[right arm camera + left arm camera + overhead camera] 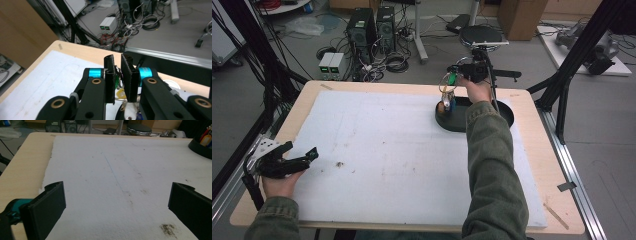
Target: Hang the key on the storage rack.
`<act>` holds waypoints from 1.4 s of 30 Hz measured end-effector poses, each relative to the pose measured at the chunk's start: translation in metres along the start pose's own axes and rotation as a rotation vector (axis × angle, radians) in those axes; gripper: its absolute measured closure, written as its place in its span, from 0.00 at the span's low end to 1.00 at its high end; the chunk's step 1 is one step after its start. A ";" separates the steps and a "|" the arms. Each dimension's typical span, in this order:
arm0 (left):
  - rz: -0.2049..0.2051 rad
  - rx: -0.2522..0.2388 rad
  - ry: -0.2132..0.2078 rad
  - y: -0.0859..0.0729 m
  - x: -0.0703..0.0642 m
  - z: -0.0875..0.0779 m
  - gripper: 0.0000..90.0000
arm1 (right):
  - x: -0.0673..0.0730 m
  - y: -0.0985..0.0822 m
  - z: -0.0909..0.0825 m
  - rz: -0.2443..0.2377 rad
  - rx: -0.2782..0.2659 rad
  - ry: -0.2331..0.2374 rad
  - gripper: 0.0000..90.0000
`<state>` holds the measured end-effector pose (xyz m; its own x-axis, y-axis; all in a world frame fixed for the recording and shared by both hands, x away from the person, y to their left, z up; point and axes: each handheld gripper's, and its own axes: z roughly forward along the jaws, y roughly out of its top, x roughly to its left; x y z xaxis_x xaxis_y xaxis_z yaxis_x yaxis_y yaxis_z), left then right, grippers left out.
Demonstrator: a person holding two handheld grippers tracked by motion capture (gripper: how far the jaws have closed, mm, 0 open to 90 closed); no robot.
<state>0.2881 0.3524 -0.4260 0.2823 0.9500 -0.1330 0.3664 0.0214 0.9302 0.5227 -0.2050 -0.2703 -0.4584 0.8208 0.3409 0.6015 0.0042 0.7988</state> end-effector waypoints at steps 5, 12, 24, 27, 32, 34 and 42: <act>0.001 0.000 0.000 0.000 0.000 0.000 0.02 | 0.000 0.001 -0.007 -0.006 0.019 -0.009 0.72; 0.001 -0.008 -0.005 0.000 0.000 0.000 0.02 | 0.006 0.001 -0.021 -0.029 0.035 -0.048 0.23; 0.004 -0.007 -0.007 0.000 -0.001 0.000 0.02 | 0.015 -0.016 -0.032 -0.126 0.197 -0.151 0.00; 0.004 -0.008 -0.007 0.000 -0.001 0.000 0.02 | 0.016 -0.017 -0.035 -0.137 0.206 -0.154 0.00; 0.006 -0.006 -0.009 0.000 -0.001 0.000 0.02 | 0.021 -0.018 -0.045 -0.139 0.239 -0.150 0.00; 0.005 -0.009 -0.008 0.000 -0.001 0.000 0.02 | 0.023 -0.018 -0.051 -0.142 0.244 -0.165 0.00; 0.004 -0.010 -0.012 0.000 -0.002 0.000 0.02 | 0.023 -0.032 -0.073 -0.148 0.222 -0.165 0.00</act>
<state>0.2879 0.3510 -0.4254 0.2938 0.9465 -0.1335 0.3562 0.0212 0.9342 0.4453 -0.2277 -0.2516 -0.4499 0.8837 0.1293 0.6729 0.2403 0.6996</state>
